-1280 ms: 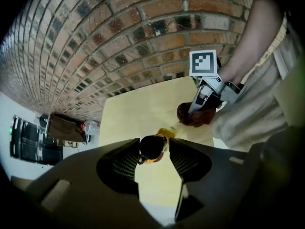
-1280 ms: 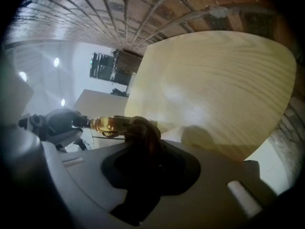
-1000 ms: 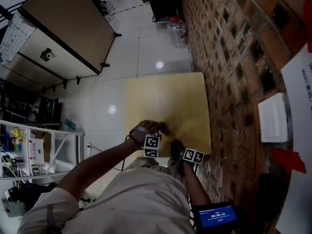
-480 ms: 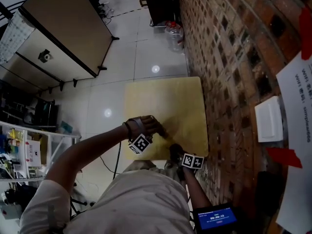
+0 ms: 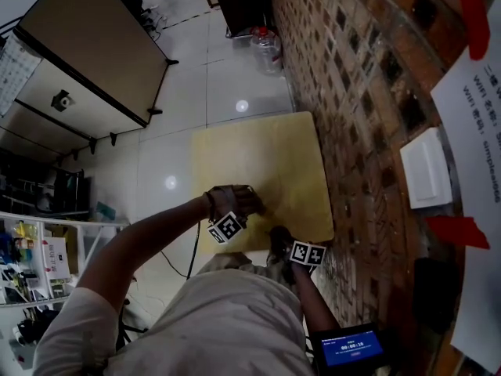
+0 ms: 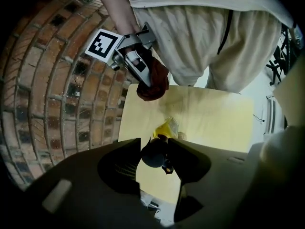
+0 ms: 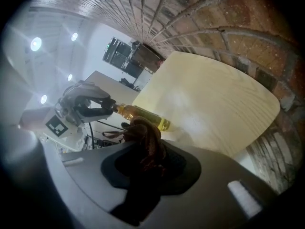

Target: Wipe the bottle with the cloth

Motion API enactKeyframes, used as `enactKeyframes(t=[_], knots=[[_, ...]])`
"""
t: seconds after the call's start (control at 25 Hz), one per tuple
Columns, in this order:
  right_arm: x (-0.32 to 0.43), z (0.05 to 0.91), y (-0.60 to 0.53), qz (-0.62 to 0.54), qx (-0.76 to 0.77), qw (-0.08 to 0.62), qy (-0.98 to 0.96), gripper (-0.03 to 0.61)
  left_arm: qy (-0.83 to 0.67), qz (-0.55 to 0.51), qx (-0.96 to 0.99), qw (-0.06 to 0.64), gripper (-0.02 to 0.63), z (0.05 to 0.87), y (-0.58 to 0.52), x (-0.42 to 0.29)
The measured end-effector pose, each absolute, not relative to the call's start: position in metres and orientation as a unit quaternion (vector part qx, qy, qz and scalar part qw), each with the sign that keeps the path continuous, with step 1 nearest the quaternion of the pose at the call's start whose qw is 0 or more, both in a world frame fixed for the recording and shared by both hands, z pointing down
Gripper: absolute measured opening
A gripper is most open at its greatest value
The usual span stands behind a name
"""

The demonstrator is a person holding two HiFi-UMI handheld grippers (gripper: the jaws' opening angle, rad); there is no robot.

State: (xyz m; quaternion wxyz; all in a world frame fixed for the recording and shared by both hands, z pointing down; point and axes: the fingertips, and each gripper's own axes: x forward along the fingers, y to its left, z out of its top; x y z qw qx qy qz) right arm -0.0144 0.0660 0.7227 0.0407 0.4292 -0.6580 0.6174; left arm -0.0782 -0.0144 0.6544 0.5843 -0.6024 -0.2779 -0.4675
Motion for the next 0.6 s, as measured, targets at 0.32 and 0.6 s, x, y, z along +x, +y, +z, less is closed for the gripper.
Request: enactKeyframes(t=[0.32,0.6], knots=[[-0.018,0.724,0.071,0.621,0.425,0.041,-0.657,0.081,-0.312,-0.444,-0.571,0.616,0.237,0.653,-0.02,-0.085],[-0.022,0.725,0.067,0.622,0.424,0.04,-0.657,0.081,-0.267,-0.51,-0.604,0.552,0.187,0.653,-0.032,-0.072]])
